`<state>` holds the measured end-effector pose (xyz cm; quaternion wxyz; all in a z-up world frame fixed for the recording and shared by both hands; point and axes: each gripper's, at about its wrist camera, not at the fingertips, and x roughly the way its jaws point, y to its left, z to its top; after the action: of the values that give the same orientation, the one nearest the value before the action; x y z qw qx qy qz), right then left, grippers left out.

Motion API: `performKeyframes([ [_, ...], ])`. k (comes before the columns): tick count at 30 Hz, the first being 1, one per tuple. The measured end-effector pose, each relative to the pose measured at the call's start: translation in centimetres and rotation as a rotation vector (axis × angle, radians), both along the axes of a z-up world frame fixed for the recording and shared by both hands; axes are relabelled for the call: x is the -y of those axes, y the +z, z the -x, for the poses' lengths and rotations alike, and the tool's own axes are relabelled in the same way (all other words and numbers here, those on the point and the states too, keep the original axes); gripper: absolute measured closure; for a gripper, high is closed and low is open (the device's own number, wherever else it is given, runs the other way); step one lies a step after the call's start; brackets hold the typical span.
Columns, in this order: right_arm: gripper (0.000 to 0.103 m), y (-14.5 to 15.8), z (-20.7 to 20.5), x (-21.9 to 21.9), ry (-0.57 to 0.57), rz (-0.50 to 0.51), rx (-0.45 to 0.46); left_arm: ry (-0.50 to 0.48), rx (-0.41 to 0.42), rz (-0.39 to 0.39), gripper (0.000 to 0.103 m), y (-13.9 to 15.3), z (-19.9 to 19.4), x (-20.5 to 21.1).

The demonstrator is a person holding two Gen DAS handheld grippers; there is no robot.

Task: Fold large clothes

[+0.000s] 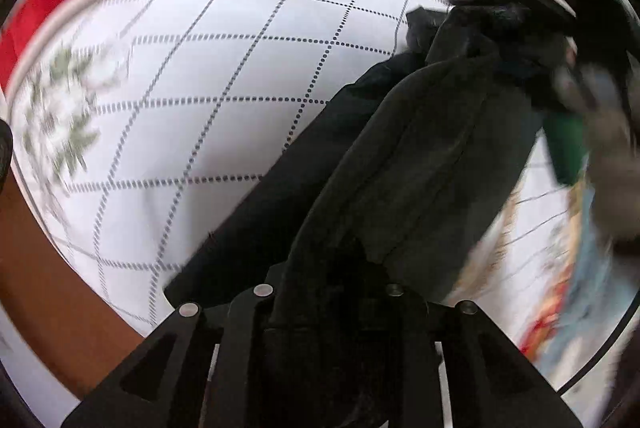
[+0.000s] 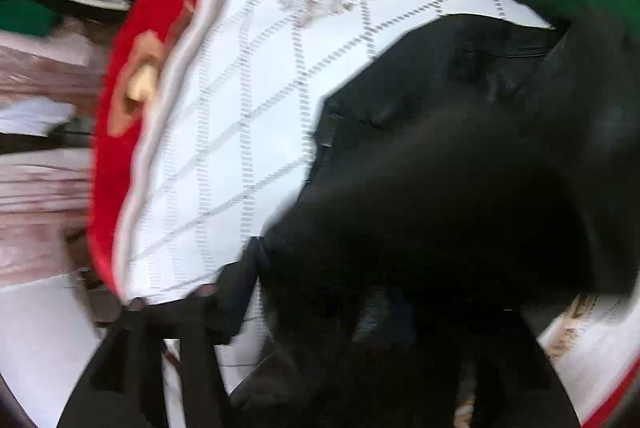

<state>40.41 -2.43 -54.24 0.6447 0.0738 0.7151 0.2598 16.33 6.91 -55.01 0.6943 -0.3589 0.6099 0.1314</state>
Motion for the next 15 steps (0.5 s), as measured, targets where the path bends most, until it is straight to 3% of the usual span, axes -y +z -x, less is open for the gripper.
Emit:
performKeyframes([
  [2,0.028,1.4,0.5,3.5,-0.045,-0.111,-0.018,0.055,0.014,0.075,0.082,0.6,0.8,-0.1],
  [4,0.018,2.8,1.0,7.4,-0.099,-0.144,0.0,0.098,0.009,0.123,0.082,0.8,1.3,0.1],
  [6,0.018,3.5,1.2,11.3,-0.146,-0.128,0.018,0.122,-0.01,0.148,0.082,0.5,1.2,0.4],
  [8,0.018,3.1,1.1,14.6,-0.173,-0.078,0.032,0.09,-0.059,0.11,0.081,-0.8,0.7,0.4],
  [9,0.018,2.6,0.8,16.4,-0.19,-0.044,0.039,0.088,-0.079,0.108,0.078,-1.1,0.6,-0.1],
  [12,0.018,1.0,-0.2,19.9,-0.226,0.013,0.07,0.106,-0.164,0.131,0.057,-2.8,0.2,-1.8],
  [15,0.018,-0.6,-1.7,22.1,-0.255,0.03,0.106,0.123,-0.2,0.225,0.053,-4.5,0.1,-3.1],
])
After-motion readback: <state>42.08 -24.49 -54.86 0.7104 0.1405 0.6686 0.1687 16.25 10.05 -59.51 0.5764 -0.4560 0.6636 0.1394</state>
